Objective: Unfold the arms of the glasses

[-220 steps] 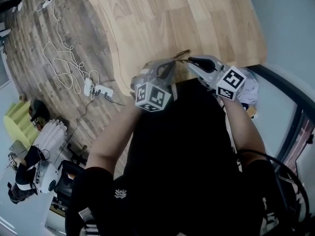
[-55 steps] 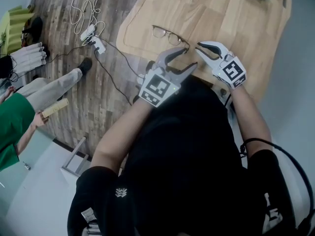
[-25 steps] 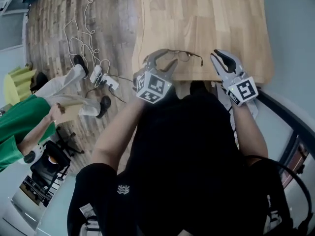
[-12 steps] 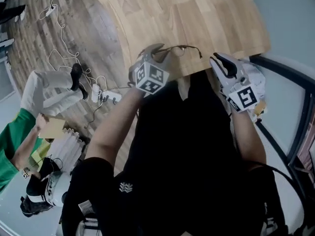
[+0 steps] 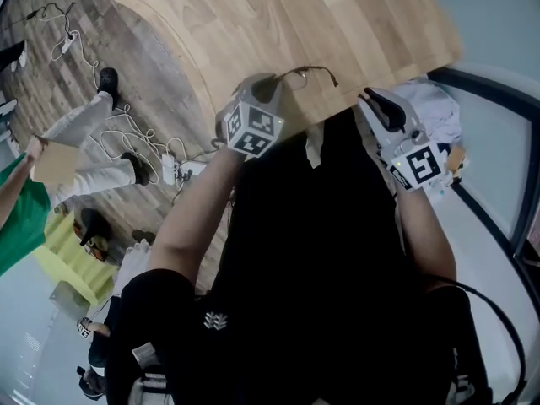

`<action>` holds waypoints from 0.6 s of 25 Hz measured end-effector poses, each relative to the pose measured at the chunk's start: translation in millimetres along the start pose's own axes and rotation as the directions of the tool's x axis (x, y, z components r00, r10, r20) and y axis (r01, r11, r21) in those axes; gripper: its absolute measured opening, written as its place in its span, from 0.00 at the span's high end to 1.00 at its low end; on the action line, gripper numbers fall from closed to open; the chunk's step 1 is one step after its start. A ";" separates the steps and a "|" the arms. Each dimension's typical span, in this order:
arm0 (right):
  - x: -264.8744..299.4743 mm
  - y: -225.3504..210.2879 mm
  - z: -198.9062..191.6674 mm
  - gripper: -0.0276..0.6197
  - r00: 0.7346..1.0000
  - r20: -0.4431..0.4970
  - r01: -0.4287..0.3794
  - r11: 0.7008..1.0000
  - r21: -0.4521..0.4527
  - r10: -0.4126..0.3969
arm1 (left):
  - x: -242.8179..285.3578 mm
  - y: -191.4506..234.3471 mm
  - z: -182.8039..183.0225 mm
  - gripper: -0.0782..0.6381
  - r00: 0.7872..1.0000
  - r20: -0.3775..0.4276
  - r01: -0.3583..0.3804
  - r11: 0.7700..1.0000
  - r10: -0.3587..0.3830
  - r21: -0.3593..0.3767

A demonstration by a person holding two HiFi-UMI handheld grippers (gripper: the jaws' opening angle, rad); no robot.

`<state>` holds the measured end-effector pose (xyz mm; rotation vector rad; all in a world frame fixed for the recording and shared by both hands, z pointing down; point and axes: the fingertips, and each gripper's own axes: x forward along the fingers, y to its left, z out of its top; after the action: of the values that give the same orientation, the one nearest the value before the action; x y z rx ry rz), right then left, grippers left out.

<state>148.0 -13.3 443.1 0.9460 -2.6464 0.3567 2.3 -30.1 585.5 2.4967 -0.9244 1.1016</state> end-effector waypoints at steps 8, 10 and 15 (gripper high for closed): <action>10.0 13.8 15.3 0.87 0.998 -0.001 -0.067 0.998 -0.020 0.067 | -16.5 -8.8 9.8 0.84 0.995 0.099 -0.006 1.000 0.007 -0.008; 20.7 26.6 16.9 0.87 0.992 -0.015 -0.122 0.992 -0.020 0.122 | -22.1 -9.0 14.1 0.84 0.992 0.129 -0.015 1.000 0.015 -0.002; 46.9 53.5 26.1 0.87 0.972 -0.078 -0.224 0.974 -0.038 0.221 | -38.0 -15.6 26.1 0.84 0.975 0.219 -0.033 0.999 0.028 0.023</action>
<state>73.6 -8.5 429.4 0.6099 -2.6857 0.3713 7.8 -13.3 540.2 2.6741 -1.0145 0.8644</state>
